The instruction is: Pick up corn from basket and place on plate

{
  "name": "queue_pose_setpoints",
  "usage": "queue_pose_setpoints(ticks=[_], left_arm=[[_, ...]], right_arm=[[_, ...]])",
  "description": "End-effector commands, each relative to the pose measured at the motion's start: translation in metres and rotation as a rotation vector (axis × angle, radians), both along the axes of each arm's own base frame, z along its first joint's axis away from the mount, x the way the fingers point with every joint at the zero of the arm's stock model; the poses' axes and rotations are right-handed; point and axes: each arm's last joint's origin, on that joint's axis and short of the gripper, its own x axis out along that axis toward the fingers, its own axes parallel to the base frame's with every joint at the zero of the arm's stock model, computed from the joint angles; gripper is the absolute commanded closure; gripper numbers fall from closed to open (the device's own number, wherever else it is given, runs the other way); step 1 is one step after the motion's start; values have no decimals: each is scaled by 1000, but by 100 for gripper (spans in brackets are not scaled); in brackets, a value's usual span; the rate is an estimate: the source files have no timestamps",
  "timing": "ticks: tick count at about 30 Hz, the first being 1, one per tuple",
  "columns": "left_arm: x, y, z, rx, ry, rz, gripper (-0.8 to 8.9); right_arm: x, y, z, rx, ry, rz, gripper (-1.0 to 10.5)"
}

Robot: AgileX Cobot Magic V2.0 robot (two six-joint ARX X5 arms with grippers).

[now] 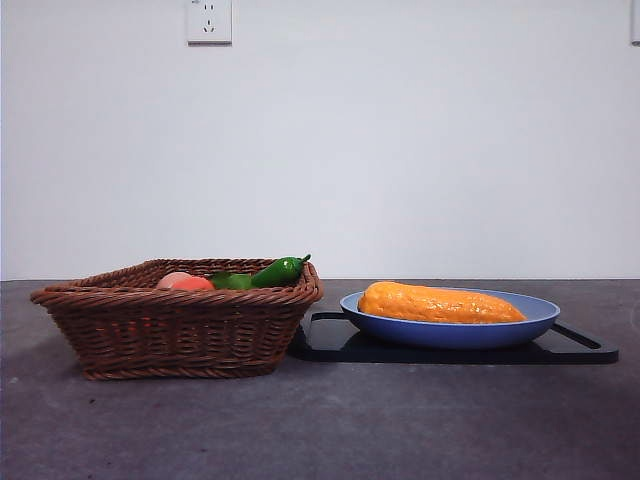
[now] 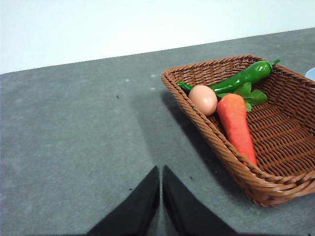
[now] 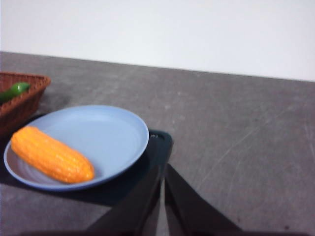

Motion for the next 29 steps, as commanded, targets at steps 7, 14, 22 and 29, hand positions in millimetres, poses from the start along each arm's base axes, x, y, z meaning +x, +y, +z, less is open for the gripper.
queue_pose_setpoints(ticks=[7,14,22,29], left_arm=[[0,0,-9,-7,48,3,806],[0,0,-8,-7,48,3,806],[0,0,-8,-7,48,3,806],[0,0,-8,-7,48,3,806]], right_arm=[[3,0,-18,25,54,-6,944],[3,0,-18,27,49,-7,944],[3,0,-17,27,49,-7,944],[3,0,-18,27,49,-7,944]])
